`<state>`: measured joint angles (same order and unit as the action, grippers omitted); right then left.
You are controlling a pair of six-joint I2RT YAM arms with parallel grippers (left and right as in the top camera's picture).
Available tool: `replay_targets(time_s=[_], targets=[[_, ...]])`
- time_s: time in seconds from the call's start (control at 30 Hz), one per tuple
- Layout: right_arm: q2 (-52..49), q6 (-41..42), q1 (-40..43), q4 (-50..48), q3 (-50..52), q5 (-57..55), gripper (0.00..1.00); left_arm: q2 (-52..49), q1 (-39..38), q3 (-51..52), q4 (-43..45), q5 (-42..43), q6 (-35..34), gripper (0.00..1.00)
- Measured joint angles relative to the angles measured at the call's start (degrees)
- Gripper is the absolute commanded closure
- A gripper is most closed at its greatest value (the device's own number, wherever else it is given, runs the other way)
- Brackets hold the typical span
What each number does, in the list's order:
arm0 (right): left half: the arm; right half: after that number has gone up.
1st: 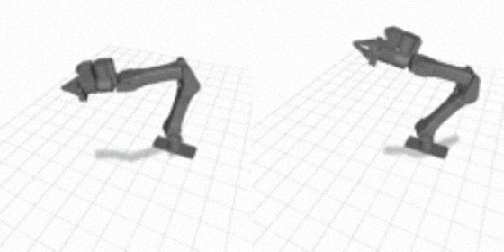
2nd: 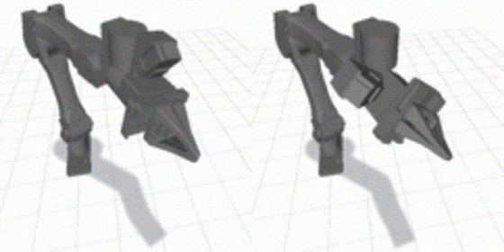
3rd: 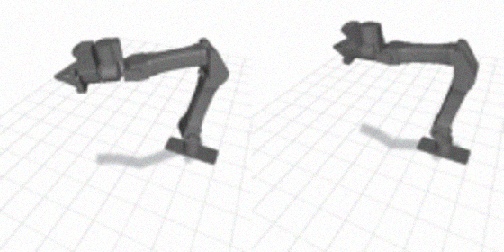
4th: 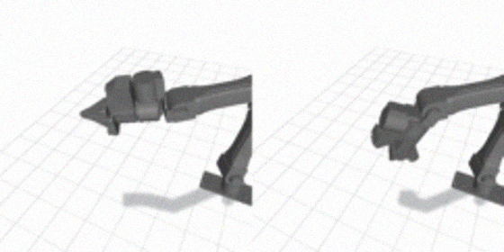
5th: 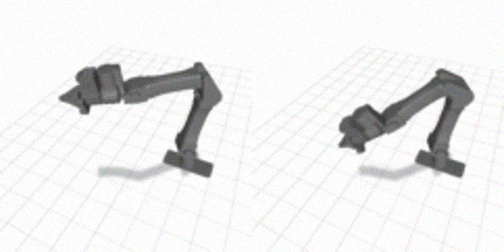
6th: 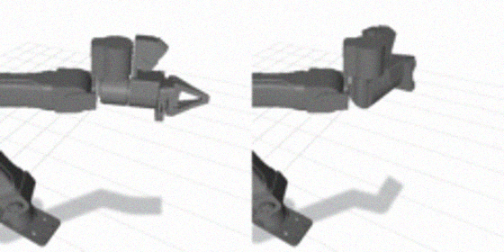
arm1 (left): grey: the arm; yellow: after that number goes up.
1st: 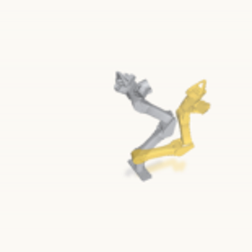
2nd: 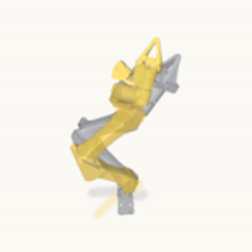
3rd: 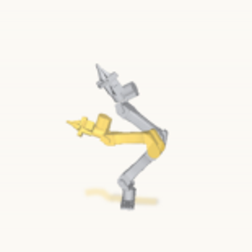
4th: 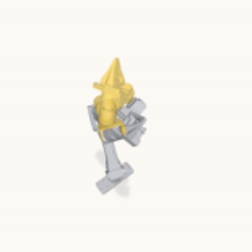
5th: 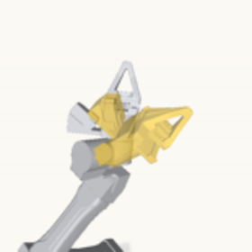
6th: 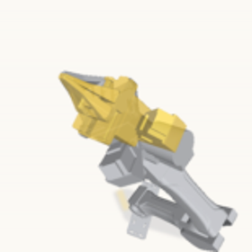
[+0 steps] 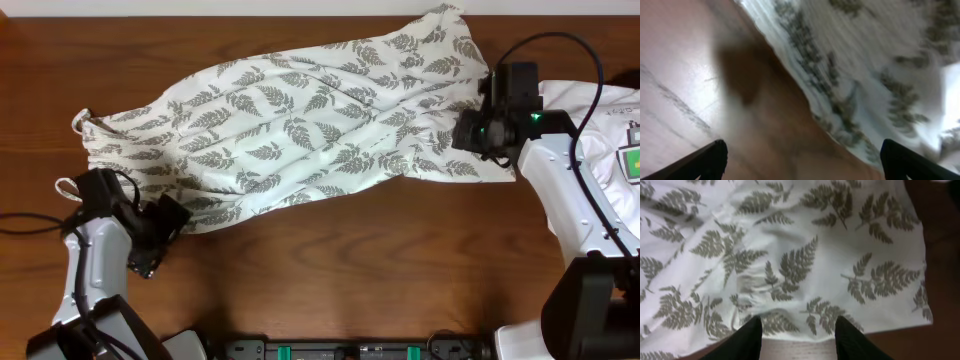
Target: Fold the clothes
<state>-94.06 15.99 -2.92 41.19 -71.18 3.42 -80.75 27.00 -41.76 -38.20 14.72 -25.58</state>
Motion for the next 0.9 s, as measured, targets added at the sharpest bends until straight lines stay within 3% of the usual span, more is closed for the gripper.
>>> replay_targets(time_s=[0.13, 0.17, 0.23, 0.27, 0.33, 0.4, 0.43, 0.9], targets=[[0.0, -0.2, 0.0, 2.9, 0.0, 0.0, 0.62, -0.2, 0.0, 3.2, 6.7, 0.0, -1.9, 0.00], [0.0, -0.2, 0.0, 3.5, 0.0, 0.0, 0.65, -0.2, 0.0, 3.6, 7.9, 0.0, -1.9, 0.05], [0.0, -0.4, 0.0, 4.3, 0.0, 0.0, 0.74, -0.2, 0.0, 4.2, 10.4, 0.0, -2.8, 0.24], [0.0, -0.5, 0.0, 4.6, 0.0, 0.0, 0.77, -0.2, 0.0, 4.4, 11.3, 0.0, -2.8, 0.42], [0.0, -0.4, 0.0, 5.0, 0.0, 0.0, 0.81, -0.2, 0.0, 4.7, 12.8, 0.1, -3.1, 0.64], [0.0, -0.3, 0.0, 5.5, 0.0, 0.0, 0.83, -0.2, 0.0, 4.8, 14.3, 0.1, -3.2, 0.78], [0.0, -0.3, 0.0, 5.8, 0.0, 0.0, 0.83, -0.2, 0.0, 4.8, 15.1, 0.1, -3.3, 0.91], [0.0, -0.3, 0.0, 5.9, 0.0, -0.1, 0.83, 2.4, 0.0, 4.8, 17.1, 0.8, -3.1, 0.94]])
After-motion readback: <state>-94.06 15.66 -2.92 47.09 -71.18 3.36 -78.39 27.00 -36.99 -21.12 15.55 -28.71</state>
